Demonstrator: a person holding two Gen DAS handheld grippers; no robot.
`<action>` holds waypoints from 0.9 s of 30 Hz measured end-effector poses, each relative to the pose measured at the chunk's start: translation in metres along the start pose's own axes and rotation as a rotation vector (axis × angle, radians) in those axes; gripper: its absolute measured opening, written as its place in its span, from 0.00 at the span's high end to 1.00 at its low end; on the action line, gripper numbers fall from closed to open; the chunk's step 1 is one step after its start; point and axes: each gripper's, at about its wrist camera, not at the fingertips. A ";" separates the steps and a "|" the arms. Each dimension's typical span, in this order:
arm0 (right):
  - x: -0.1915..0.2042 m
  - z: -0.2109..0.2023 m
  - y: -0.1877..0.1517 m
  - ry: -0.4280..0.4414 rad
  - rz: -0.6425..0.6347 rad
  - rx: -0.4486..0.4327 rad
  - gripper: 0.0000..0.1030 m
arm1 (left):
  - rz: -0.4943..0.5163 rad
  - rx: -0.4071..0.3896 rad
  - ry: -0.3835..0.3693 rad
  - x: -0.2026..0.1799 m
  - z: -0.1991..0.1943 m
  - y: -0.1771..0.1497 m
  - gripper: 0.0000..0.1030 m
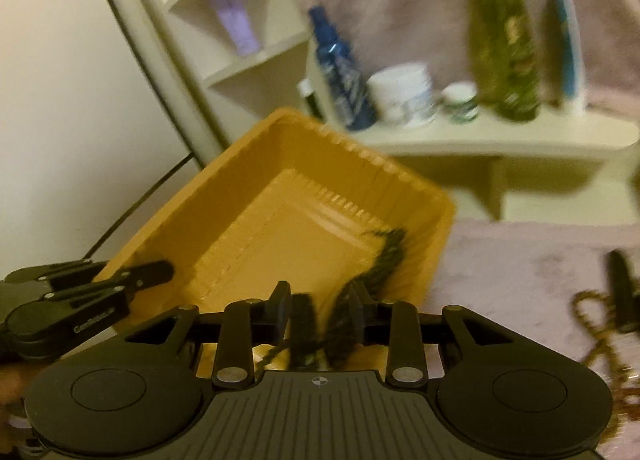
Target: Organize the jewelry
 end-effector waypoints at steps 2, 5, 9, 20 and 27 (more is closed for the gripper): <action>-0.004 -0.012 -0.001 -0.066 -0.034 -0.032 0.67 | -0.001 0.000 -0.001 0.000 0.000 0.000 0.95; -0.018 -0.032 -0.007 -0.178 -0.045 -0.069 0.66 | 0.000 0.000 -0.001 0.001 0.000 0.000 0.95; -0.042 -0.063 -0.016 -0.319 -0.024 -0.114 0.66 | 0.002 0.000 -0.001 0.001 0.000 0.001 0.95; -0.088 -0.115 -0.062 -0.514 0.006 -0.074 0.66 | 0.009 -0.001 0.001 -0.001 0.000 0.003 0.94; -0.090 -0.105 -0.084 -0.485 -0.001 -0.021 0.66 | 0.014 -0.002 -0.001 -0.003 0.000 0.004 0.94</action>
Point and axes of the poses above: each gripper's, at about its wrist camera, not at the fingertips, and z roughly the way its jaws point, x to its left, y to its top, and after that the axes turned 10 degrees about -x, right-handed
